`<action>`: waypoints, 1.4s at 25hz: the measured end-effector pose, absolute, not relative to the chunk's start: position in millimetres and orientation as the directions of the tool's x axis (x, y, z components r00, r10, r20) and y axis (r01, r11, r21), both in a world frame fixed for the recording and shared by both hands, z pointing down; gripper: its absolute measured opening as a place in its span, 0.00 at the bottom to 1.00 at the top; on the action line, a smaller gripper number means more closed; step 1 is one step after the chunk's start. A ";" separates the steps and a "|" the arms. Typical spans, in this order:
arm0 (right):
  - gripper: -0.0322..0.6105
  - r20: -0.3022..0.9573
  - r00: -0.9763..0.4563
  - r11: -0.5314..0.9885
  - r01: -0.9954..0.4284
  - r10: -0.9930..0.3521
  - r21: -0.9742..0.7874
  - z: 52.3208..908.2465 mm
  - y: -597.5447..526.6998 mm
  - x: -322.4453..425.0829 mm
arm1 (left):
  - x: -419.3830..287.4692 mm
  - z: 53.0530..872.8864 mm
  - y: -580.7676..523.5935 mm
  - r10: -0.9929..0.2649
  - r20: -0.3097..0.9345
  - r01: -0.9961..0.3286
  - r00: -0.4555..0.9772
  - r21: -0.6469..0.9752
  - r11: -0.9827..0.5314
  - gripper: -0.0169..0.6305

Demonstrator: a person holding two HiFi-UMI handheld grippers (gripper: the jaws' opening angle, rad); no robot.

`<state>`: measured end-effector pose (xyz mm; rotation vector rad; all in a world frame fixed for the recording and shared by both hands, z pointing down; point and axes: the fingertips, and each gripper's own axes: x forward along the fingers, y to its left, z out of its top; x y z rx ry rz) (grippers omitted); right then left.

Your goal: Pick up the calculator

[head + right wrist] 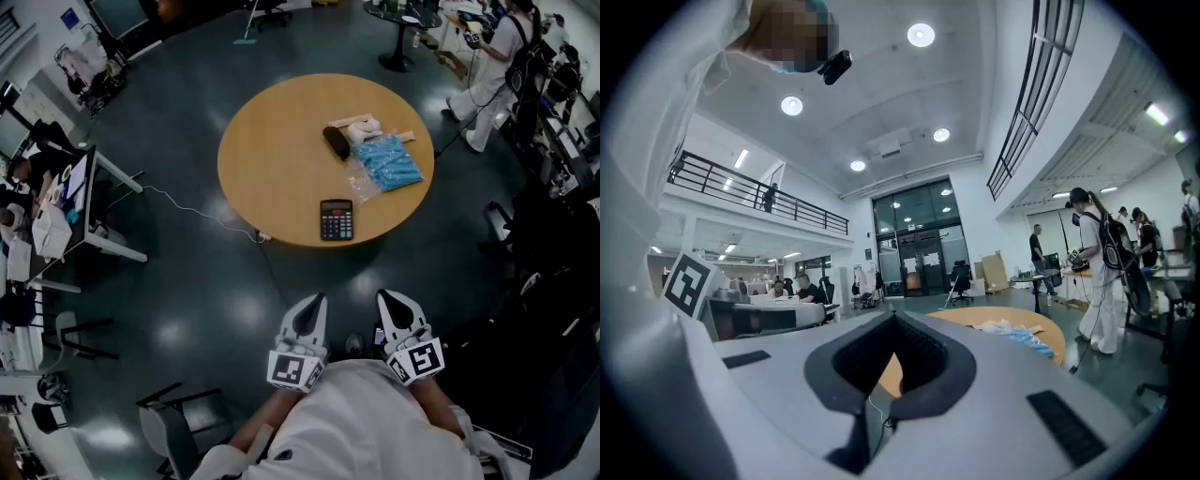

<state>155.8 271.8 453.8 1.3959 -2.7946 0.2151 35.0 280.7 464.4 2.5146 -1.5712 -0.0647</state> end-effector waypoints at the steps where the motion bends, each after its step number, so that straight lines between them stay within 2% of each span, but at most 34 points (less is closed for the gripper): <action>1: 0.07 0.070 -0.603 0.593 -0.796 -0.795 -0.120 453.8 271.2 156.0 | 35.9 463.7 280.0 -0.894 0.053 -0.886 0.444 0.172 -0.430 0.04; 16: 0.07 0.035 -0.639 0.625 -0.761 -0.768 -0.175 451.3 268.6 159.6 | 39.0 466.0 273.9 -0.902 0.058 -0.892 0.427 0.188 -0.410 0.04; 22: 0.07 0.065 -0.671 0.654 -0.736 -0.738 -0.172 468.2 248.5 165.0 | 41.7 475.8 263.2 -0.916 0.073 -0.909 0.395 0.174 -0.378 0.04; 27: 0.07 0.105 -0.703 0.685 -0.709 -0.703 -0.165 484.9 209.1 159.6 | 29.7 484.2 233.2 -0.929 0.092 -0.923 0.360 0.182 -0.339 0.04; 35: 0.07 0.150 -0.763 0.744 -0.646 -0.628 -0.171 530.4 115.5 130.4 | 0.4 498.8 137.1 -0.905 0.082 -0.900 0.418 0.177 -0.399 0.04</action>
